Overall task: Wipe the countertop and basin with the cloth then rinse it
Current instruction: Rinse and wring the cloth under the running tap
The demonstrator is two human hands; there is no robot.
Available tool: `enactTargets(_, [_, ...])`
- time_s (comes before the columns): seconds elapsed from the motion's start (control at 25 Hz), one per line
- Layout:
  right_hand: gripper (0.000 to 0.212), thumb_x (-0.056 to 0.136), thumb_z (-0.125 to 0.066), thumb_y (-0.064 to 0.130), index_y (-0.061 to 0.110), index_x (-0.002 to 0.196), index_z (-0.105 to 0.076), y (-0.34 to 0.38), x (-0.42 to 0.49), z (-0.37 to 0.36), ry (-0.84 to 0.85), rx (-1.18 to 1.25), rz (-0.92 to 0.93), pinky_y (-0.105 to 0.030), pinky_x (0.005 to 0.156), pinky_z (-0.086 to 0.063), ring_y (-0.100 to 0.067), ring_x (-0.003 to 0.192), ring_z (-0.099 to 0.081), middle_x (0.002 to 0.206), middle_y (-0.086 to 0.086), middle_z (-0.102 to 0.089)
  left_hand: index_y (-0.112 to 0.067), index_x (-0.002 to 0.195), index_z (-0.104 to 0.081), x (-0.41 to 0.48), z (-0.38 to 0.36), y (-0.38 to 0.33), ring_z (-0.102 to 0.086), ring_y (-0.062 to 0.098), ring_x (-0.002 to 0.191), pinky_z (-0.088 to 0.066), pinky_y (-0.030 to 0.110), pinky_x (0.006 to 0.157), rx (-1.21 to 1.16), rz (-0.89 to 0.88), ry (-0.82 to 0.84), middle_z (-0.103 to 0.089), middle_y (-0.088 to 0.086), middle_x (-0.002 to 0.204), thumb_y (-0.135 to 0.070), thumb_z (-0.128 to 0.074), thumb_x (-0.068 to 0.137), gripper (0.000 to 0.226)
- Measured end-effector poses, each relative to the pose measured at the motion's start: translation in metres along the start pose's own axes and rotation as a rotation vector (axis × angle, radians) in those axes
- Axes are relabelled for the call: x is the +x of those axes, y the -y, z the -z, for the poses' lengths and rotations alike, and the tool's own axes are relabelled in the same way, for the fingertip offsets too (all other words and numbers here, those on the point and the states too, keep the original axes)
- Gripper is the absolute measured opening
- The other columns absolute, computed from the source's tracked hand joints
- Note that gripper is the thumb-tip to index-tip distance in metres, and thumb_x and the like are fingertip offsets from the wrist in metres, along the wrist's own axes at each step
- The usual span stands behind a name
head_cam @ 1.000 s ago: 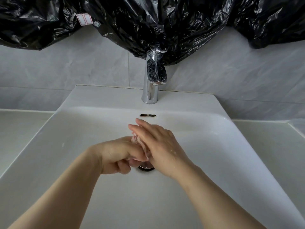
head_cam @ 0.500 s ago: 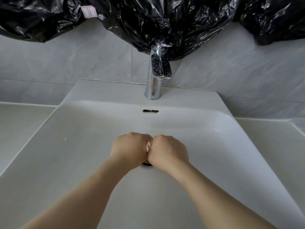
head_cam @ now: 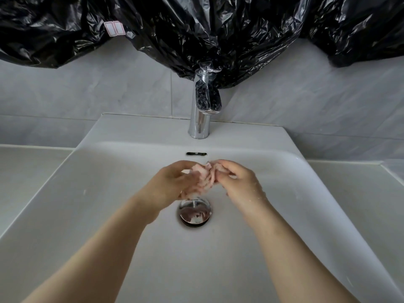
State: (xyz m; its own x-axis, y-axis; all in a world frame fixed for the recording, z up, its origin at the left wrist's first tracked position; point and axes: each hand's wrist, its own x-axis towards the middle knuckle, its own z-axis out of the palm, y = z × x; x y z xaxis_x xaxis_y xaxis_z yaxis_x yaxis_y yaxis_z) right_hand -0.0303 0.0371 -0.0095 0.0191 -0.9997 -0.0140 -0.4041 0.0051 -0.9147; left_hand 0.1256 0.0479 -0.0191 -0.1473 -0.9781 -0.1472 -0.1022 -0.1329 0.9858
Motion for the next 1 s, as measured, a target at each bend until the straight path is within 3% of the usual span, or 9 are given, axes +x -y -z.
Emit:
enactTargets(0.12, [0.019,0.081,-0.063,0.012,0.026,0.070,-0.064,0.002,0.004,0.002,-0.087,0.282,-0.106,-0.027,0.076,-0.045,-0.008,0.075,-0.060,0.071,0.015,-0.066,-0.016,0.080,-0.061,0.010,0.001,0.002,-0.059,0.017,0.079,-0.047,0.027,0.071,-0.014,0.016,-0.302,-0.065,0.003,0.082,-0.022,-0.050,0.095,0.020])
enactTargets(0.2, [0.020,0.083,-0.057,0.004,0.019,0.071,-0.060,0.006,0.008,0.007,-0.078,0.633,-0.205,-0.032,0.074,-0.046,-0.017,0.076,-0.059,0.074,0.001,-0.065,-0.014,0.083,-0.061,0.011,0.007,-0.004,-0.062,0.018,0.073,-0.053,0.029,0.066,-0.356,0.084,-0.391,-0.068,0.004,0.078,-0.022,-0.043,0.097,0.024])
enactTargets(0.36, [0.005,0.085,-0.047,0.012,0.010,0.086,-0.052,0.013,0.005,0.020,0.177,1.174,-0.325,-0.028,0.046,-0.050,-0.028,0.073,-0.057,0.090,-0.015,-0.061,-0.012,0.093,-0.062,0.002,0.009,-0.017,-0.069,0.018,0.065,-0.057,0.028,0.056,-0.894,0.114,-0.159,-0.071,0.006,0.079,-0.039,-0.041,0.096,0.034])
enactTargets(0.48, [0.020,0.070,-0.059,0.020,0.009,0.086,-0.054,0.013,0.000,0.012,0.378,0.930,-0.300,-0.030,0.062,-0.048,-0.028,0.076,-0.058,0.088,-0.016,-0.062,-0.013,0.111,-0.057,-0.006,0.003,-0.021,-0.068,0.018,0.072,-0.058,0.032,0.067,-0.849,0.056,0.013,-0.067,0.007,0.094,-0.016,-0.062,0.081,0.030])
enactTargets(0.6, [0.024,0.068,-0.075,0.017,0.018,0.088,-0.062,0.011,-0.004,0.004,0.327,0.364,-0.249,-0.032,0.074,-0.049,-0.021,0.077,-0.065,0.081,-0.005,-0.069,-0.023,0.115,-0.054,-0.009,0.004,-0.026,-0.070,0.020,0.074,-0.058,0.032,0.063,-0.688,-0.002,-0.050,-0.072,0.007,0.093,0.007,-0.058,0.073,0.053])
enactTargets(0.68, [0.009,0.079,-0.068,0.012,0.019,0.083,-0.063,0.017,-0.006,0.006,0.240,0.412,-0.227,-0.026,0.065,-0.048,-0.017,0.068,-0.063,0.075,-0.003,-0.068,-0.020,0.118,-0.054,-0.008,0.006,-0.026,-0.068,0.020,0.066,-0.055,0.029,0.057,-0.532,-0.013,-0.132,-0.071,0.009,0.084,0.007,-0.058,0.079,0.048])
enactTargets(0.8, [0.018,0.087,-0.054,0.005,0.021,0.080,-0.058,0.020,0.002,0.023,0.047,0.913,-0.318,-0.025,0.054,-0.050,-0.019,0.063,-0.059,0.069,-0.003,-0.062,-0.015,0.118,-0.052,-0.005,0.014,-0.023,-0.051,0.015,0.038,-0.045,0.027,0.045,-0.400,-0.002,-0.322,-0.061,0.004,0.058,0.001,-0.059,0.085,0.038])
enactTargets(0.88, [0.020,0.087,-0.053,0.004,0.023,0.086,-0.059,0.017,0.004,0.032,-0.023,1.005,-0.340,-0.030,0.060,-0.049,-0.020,0.068,-0.057,0.075,-0.003,-0.058,-0.021,0.117,-0.050,-0.005,0.020,-0.024,-0.055,0.014,0.044,-0.046,0.027,0.044,-0.381,-0.021,-0.357,-0.062,0.005,0.070,-0.002,-0.061,0.085,0.039])
enactTargets(1.0, [0.034,0.084,-0.055,-0.004,0.026,0.096,-0.061,0.012,0.005,0.035,-0.024,0.768,-0.266,-0.032,0.066,-0.050,-0.017,0.069,-0.060,0.080,-0.005,-0.061,-0.030,0.108,-0.054,-0.008,0.029,-0.026,-0.061,0.022,0.070,-0.053,0.031,0.057,-0.150,-0.032,-0.305,-0.057,0.008,0.097,-0.001,-0.070,0.077,0.045])
